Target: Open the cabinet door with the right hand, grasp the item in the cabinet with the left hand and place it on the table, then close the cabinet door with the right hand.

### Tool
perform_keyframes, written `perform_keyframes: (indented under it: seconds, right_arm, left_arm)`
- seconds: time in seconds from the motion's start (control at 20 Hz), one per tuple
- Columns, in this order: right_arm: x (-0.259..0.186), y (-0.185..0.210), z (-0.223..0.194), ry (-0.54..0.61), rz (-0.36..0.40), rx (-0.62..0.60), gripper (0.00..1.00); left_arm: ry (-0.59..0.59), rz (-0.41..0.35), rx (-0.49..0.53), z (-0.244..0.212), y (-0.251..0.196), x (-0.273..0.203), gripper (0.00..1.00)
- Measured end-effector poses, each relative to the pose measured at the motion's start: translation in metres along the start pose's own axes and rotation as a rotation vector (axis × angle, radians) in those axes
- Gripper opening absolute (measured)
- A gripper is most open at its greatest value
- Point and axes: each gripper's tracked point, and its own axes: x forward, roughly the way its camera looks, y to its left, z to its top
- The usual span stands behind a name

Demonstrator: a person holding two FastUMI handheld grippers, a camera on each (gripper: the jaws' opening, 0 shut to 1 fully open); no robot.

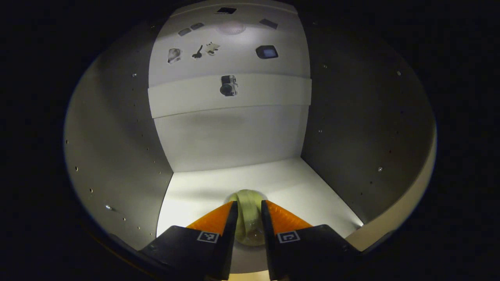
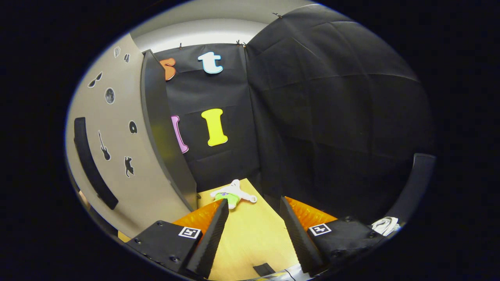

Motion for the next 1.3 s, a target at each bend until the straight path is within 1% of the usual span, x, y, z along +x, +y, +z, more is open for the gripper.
perform_keyframes:
  seconds: [0.05, 0.2, 0.25, 0.35, 0.4, 0.5, 0.55, 0.6, 0.7, 0.85, 1.0, 1.15, 1.2, 1.3]
  right_arm:
    - [0.004, 0.002, -0.002, 0.007, 0.002, -0.02, 0.84]
    - [0.011, 0.012, -0.007, 0.023, 0.031, -0.066, 0.85]
    - [0.013, 0.014, -0.006, 0.024, 0.04, -0.07, 0.85]
    - [0.015, 0.016, -0.004, 0.018, 0.052, -0.065, 0.85]
    - [0.016, 0.015, -0.003, 0.013, 0.054, -0.057, 0.85]
    - [0.018, 0.014, 0.001, 0.007, 0.056, -0.04, 0.85]
    - [0.017, 0.013, 0.002, 0.005, 0.056, -0.038, 0.85]
    - [0.016, 0.011, 0.002, 0.001, 0.051, -0.047, 0.85]
    - [0.014, 0.011, 0.003, -0.005, 0.05, -0.069, 0.85]
    - [0.004, 0.027, 0.002, -0.019, 0.095, -0.076, 0.85]
    - [-0.01, 0.041, 0.001, -0.03, 0.142, -0.063, 0.85]
    - [-0.03, 0.052, 0.0, -0.048, 0.172, -0.057, 0.85]
    - [-0.037, 0.053, -0.001, -0.057, 0.172, -0.072, 0.85]
    - [-0.047, 0.049, -0.007, -0.072, 0.151, -0.123, 0.85]
  left_arm:
    - [0.011, 0.0, 0.001, -0.003, -0.002, 0.002, 0.37]
    - [0.056, 0.005, -0.009, -0.014, -0.002, 0.009, 0.37]
    - [0.049, 0.01, -0.013, -0.013, -0.002, 0.01, 0.39]
    - [0.039, 0.019, -0.011, -0.011, 0.0, 0.013, 0.34]
    - [0.037, 0.02, -0.014, -0.011, -0.001, 0.011, 0.29]
    - [0.034, 0.015, -0.035, -0.01, -0.004, 0.004, 0.25]
    - [0.027, 0.011, -0.047, -0.009, -0.006, -0.002, 0.26]
    - [0.015, 0.013, -0.053, -0.006, -0.006, -0.009, 0.24]
    - [-0.015, 0.035, -0.043, -0.003, -0.003, -0.033, 0.24]
    - [-0.059, 0.059, -0.037, -0.017, -0.005, -0.084, 0.24]
    - [-0.064, 0.032, -0.043, -0.056, -0.018, -0.138, 0.24]
    - [-0.071, 0.05, -0.036, -0.099, -0.02, -0.186, 0.26]
    - [-0.067, 0.044, -0.047, -0.117, -0.024, -0.199, 0.26]
    - [-0.052, 0.006, -0.097, -0.153, -0.039, -0.221, 0.23]
